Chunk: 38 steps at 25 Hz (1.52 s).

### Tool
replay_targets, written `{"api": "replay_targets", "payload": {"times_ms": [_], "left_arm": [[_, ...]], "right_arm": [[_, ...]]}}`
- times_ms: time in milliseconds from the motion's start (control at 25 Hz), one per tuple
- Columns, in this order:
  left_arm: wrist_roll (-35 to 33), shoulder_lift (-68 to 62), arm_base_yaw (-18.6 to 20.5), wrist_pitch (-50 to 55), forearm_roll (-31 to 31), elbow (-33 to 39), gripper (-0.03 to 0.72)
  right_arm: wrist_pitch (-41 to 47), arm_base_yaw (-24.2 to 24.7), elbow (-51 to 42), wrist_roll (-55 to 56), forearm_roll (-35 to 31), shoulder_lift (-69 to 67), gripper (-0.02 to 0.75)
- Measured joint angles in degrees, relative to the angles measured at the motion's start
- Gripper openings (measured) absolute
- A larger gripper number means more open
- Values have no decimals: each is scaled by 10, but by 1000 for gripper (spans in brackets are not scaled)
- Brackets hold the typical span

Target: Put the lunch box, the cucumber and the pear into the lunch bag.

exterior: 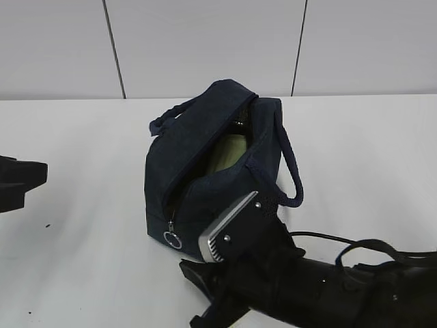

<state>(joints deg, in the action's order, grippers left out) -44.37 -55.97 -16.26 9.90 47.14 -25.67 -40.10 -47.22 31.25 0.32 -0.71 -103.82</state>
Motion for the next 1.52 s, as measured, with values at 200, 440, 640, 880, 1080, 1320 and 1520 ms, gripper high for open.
{"api": "replay_targets", "payload": {"times_ms": [200, 440, 640, 880, 1080, 1320, 1520], "left_arm": [[0, 0, 0, 0, 0, 0, 309], [0, 0, 0, 0, 0, 0, 309], [0, 0, 0, 0, 0, 0, 309], [0, 0, 0, 0, 0, 0, 309], [0, 0, 0, 0, 0, 0, 309], [0, 0, 0, 0, 0, 0, 309], [0, 0, 0, 0, 0, 0, 309]], "right_arm": [[7, 0, 31, 5, 1, -36, 305], [15, 0, 59, 6, -6, -69, 305], [17, 0, 62, 3, -49, -73, 304], [17, -1, 63, 3, -50, -75, 303], [35, -1, 80, 13, -44, -78, 303], [116, -1, 134, 17, -38, -78, 301], [142, -1, 148, 17, -37, -78, 250]]}}
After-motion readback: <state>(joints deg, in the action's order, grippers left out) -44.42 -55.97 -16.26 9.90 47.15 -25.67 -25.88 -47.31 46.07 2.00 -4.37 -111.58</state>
